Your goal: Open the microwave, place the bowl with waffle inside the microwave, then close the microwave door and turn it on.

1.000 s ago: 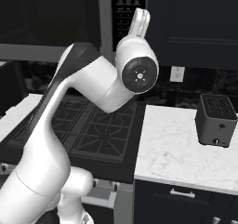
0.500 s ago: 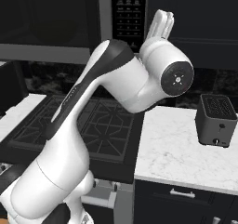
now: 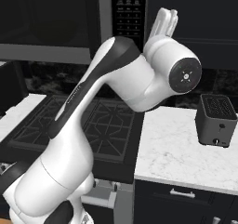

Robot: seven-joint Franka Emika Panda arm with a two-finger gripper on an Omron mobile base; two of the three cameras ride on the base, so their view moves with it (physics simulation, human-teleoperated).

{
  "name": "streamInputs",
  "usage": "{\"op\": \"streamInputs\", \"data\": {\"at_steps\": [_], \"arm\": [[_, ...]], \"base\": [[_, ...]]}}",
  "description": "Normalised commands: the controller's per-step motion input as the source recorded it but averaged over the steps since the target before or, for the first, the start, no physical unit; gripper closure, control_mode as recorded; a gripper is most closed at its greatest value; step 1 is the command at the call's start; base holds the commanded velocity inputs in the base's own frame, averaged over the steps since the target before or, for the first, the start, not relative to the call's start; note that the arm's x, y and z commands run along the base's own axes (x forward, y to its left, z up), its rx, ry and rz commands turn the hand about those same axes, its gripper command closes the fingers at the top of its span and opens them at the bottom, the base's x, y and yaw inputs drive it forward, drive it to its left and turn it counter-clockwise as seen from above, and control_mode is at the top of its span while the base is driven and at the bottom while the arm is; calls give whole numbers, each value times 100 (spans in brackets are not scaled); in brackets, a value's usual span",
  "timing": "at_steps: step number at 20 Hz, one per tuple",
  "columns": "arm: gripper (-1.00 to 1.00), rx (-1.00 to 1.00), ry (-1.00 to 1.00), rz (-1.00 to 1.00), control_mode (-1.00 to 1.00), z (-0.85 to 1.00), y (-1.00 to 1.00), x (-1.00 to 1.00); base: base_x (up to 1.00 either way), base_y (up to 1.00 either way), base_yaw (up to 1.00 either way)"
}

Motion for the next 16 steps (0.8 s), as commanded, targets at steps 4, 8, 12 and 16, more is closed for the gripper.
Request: {"op": "streamInputs", "data": {"at_steps": [4, 8, 12, 16], "arm": [[-100, 0, 0, 0, -100, 0, 0, 0], [-100, 0, 0, 0, -100, 0, 5, -1], [-100, 0, 0, 0, -100, 0, 14, 0], [-100, -8, 0, 0, -100, -10, 35, 0]], "base": [[0, 0, 0], [0, 0, 0], [0, 0, 0], [0, 0, 0]]}}
